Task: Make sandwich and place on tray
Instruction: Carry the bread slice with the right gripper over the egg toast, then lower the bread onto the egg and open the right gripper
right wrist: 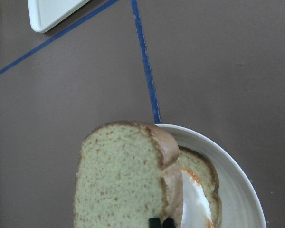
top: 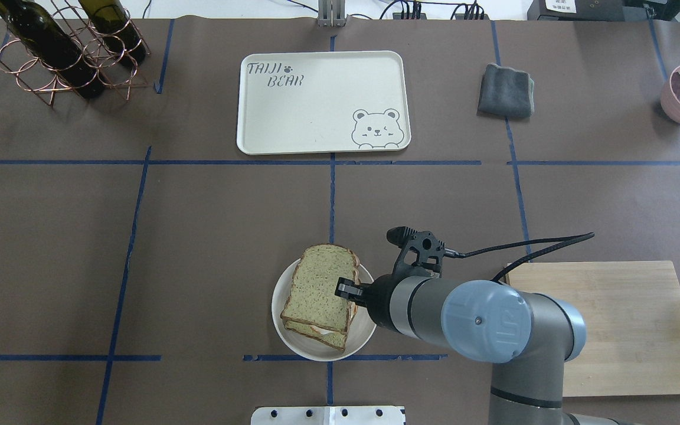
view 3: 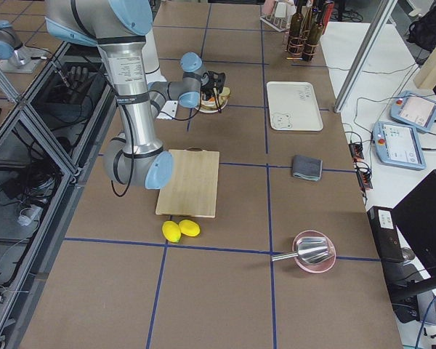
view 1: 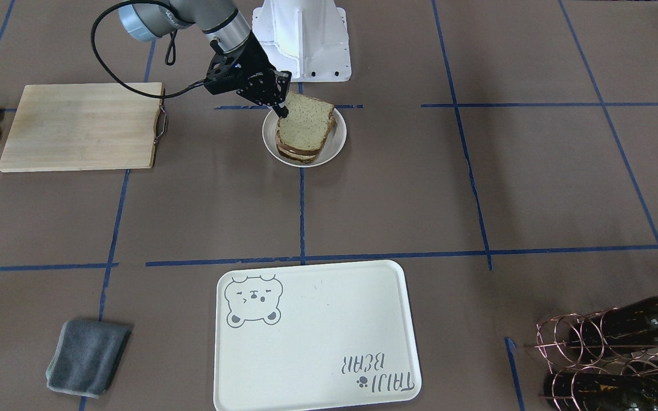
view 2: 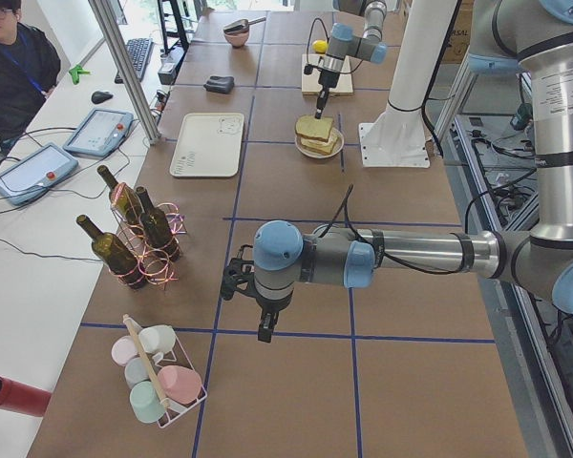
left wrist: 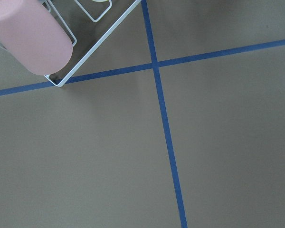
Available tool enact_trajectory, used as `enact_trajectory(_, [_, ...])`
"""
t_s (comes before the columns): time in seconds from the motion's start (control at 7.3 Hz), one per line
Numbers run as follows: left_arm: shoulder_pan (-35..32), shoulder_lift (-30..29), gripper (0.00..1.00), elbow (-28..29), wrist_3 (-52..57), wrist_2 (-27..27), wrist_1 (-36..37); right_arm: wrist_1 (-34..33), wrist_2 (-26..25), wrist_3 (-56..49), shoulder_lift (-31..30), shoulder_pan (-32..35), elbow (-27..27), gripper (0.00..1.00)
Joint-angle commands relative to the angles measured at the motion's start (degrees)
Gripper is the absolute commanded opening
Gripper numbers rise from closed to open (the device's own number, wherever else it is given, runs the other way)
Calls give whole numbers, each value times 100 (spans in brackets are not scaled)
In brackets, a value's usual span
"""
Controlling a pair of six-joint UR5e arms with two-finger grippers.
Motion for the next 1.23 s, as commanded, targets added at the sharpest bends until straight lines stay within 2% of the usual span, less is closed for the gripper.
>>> enact_trajectory(0.0, [0,-2,100,12,0,0,-7,-33,-233,20,26,-208,-105,0])
enact_trajectory(0.55, [0,-2,100,12,0,0,-7,-24,-233,3,-18,-190,-105,0])
enact_trajectory(0.96, [0,-2,100,12,0,0,2,-33,-224,-6,-27,-182,-105,49])
enact_trajectory(1.1, [0,-2,100,12,0,0,2,-33,-224,-6,-27,-182,-88,60])
